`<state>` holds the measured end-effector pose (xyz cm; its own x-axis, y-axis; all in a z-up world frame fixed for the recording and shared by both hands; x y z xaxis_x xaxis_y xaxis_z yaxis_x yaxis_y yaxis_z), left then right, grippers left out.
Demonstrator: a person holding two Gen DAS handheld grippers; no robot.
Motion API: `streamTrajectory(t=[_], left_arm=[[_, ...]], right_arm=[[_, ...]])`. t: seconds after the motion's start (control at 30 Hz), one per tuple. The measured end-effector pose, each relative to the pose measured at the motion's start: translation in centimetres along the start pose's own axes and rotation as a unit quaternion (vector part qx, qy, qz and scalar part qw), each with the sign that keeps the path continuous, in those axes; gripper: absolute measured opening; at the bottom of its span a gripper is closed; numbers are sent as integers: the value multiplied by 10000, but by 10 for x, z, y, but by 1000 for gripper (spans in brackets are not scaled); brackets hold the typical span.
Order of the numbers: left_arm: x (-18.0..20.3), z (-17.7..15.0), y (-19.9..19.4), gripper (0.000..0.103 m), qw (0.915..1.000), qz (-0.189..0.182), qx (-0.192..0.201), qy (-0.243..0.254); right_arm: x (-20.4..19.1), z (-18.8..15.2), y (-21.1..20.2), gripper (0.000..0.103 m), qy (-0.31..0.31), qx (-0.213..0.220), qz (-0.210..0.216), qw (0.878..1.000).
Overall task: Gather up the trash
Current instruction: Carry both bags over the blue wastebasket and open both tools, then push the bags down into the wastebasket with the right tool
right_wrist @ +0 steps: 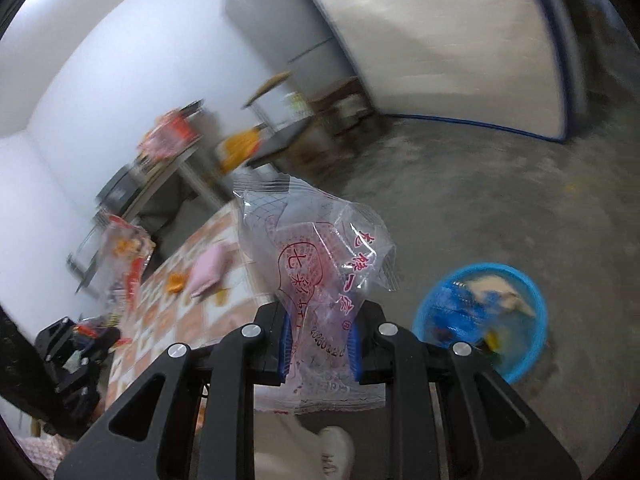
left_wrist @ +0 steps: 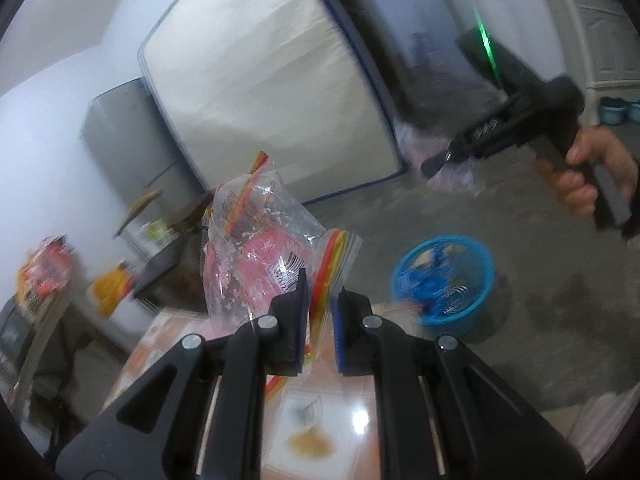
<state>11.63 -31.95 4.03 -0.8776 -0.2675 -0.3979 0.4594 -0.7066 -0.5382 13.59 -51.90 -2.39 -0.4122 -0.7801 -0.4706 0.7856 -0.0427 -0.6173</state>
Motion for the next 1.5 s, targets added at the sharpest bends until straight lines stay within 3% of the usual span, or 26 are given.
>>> streamTrajectory(t=[0.23, 0.47, 0.73, 0.97, 1.1, 1.2, 1.27, 1.33, 1.43, 1.5], left_arm=[[99, 33, 64, 9, 9946, -1005, 88, 251], [174, 11, 143, 9, 9906, -1247, -144, 538], [196, -22, 253, 9, 9903, -1194, -629, 322], [183, -51, 339, 12, 9865, -1246, -1045, -175], [185, -83, 375, 23, 9806, -1384, -1347, -321], [184, -94, 381, 35, 9778, -1363, -1499, -525], [176, -84, 371, 60, 9828, -1233, -1282, -498], [174, -75, 364, 70, 9873, -1060, -1095, -450], [179, -63, 341, 73, 9886, -1106, -983, -273], [186, -62, 321, 73, 9874, -1132, -1106, -22]], right_arm=[[92, -25, -14, 22, 698, 55, -575, 9959], [141, -53, 3, 22, 1005, -147, -1031, 9895], [177, -71, 41, 22, 1120, -521, -1140, 9858], [199, -73, 78, 22, 1325, -767, -1021, 9829], [207, -76, 100, 22, 1398, -933, -1060, 9801], [211, -79, 109, 22, 1387, -1014, -1080, 9792], [215, -80, 112, 22, 1451, -1034, -1057, 9783], [216, -79, 114, 22, 1542, -1038, -957, 9779], [212, -70, 120, 22, 1578, -1041, -644, 9798], [202, -59, 128, 22, 1455, -1126, -364, 9823]])
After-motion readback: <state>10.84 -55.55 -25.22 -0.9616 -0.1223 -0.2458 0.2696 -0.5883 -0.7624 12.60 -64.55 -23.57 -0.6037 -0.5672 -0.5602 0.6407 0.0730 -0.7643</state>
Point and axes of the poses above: each gripper's, at about its wrist camera, not at the fingertips, and y roughly the way its jaws point, x to its right, z to its top, the point moved 10 cm from there along y, roughly the way its jaws point, and after that the axes turned 6 degrees about -z, right-handed, at the moved point
